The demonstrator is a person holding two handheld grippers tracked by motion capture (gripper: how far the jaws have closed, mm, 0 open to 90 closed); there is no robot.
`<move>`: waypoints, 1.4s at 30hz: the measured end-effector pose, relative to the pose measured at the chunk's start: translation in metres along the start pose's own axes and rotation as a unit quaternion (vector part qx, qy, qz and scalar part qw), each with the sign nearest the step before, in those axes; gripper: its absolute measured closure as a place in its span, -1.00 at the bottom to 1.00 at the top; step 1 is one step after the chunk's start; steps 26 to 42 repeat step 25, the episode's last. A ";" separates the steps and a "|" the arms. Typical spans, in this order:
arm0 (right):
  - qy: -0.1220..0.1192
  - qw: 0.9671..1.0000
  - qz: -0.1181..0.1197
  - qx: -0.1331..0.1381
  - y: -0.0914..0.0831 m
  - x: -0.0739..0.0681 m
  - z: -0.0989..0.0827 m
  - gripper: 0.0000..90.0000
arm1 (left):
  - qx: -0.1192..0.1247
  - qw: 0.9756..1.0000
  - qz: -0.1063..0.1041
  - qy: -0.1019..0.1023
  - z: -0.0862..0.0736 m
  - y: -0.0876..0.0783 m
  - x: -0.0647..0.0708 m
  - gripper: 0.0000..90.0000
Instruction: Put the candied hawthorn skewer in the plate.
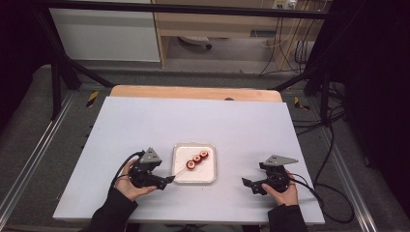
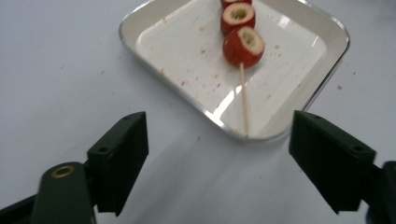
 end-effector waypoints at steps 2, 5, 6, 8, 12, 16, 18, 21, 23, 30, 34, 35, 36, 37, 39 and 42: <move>0.001 1.000 0.000 -0.001 0.000 0.000 0.000 -0.98 | 0.009 1.000 0.004 -0.005 -0.008 -0.007 -0.007 -0.69; -0.002 1.000 0.002 -0.002 0.000 0.000 -0.001 -0.98 | 0.017 1.000 0.010 -0.013 -0.020 -0.017 -0.017 -0.78; -0.002 1.000 0.001 -0.004 0.000 0.000 -0.001 -0.98 | 0.020 1.000 0.012 -0.016 -0.023 -0.020 -0.019 -0.80; 0.000 1.000 0.001 -0.005 0.000 -0.001 -0.001 -0.98 | 0.026 0.999 0.018 -0.025 -0.030 -0.026 -0.025 -0.82; 0.001 1.000 0.002 -0.007 -0.001 -0.001 -0.002 -0.99 | 0.037 0.998 0.026 -0.037 -0.042 -0.036 -0.034 -0.84; 0.003 1.000 0.004 -0.006 -0.001 -0.002 -0.002 -0.99 | 0.037 0.998 0.034 -0.048 -0.051 -0.042 -0.042 -0.84; 0.000 1.000 0.004 -0.006 -0.002 -0.001 -0.002 -0.99 | 0.038 0.997 0.036 -0.050 -0.053 -0.045 -0.044 -0.84; 0.001 1.000 0.006 -0.006 -0.003 -0.002 -0.002 -0.99 | 0.040 0.997 0.037 -0.053 -0.054 -0.046 -0.046 -0.84; 0.001 1.000 0.005 -0.004 -0.003 -0.001 -0.002 -0.99 | 0.038 0.997 0.036 -0.053 -0.054 -0.045 -0.046 -0.84; 0.001 1.000 0.005 -0.003 -0.004 -0.001 -0.002 -0.99 | 0.036 0.997 0.034 -0.051 -0.055 -0.045 -0.046 -0.84; 0.001 1.000 0.005 -0.003 -0.004 -0.001 -0.002 -0.99 | 0.036 0.997 0.034 -0.051 -0.055 -0.045 -0.046 -0.84; 0.001 1.000 0.005 -0.003 -0.004 -0.001 -0.002 -0.99 | 0.036 0.997 0.034 -0.051 -0.055 -0.045 -0.046 -0.84; 0.001 1.000 0.005 -0.003 -0.004 -0.001 -0.002 -0.99 | 0.036 0.997 0.034 -0.051 -0.055 -0.045 -0.046 -0.84; 0.001 1.000 0.005 -0.003 -0.004 -0.001 -0.002 -0.99 | 0.036 0.997 0.034 -0.051 -0.055 -0.045 -0.046 -0.84; 0.001 1.000 0.005 -0.003 -0.004 -0.001 -0.002 -0.99 | 0.036 0.997 0.034 -0.051 -0.055 -0.045 -0.046 -0.84; 0.001 1.000 0.005 -0.003 -0.004 -0.001 -0.002 -0.99 | 0.036 0.997 0.034 -0.051 -0.055 -0.045 -0.046 -0.84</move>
Point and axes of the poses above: each handheld gripper's, and its own axes: y roughly forward along the jaws, z roughly out of its top, x roughly to its right, the point moved 6 cm from there along y, roughly forward along the jaws, and after that the axes turned 10 degrees about x, right-handed, at the moved point
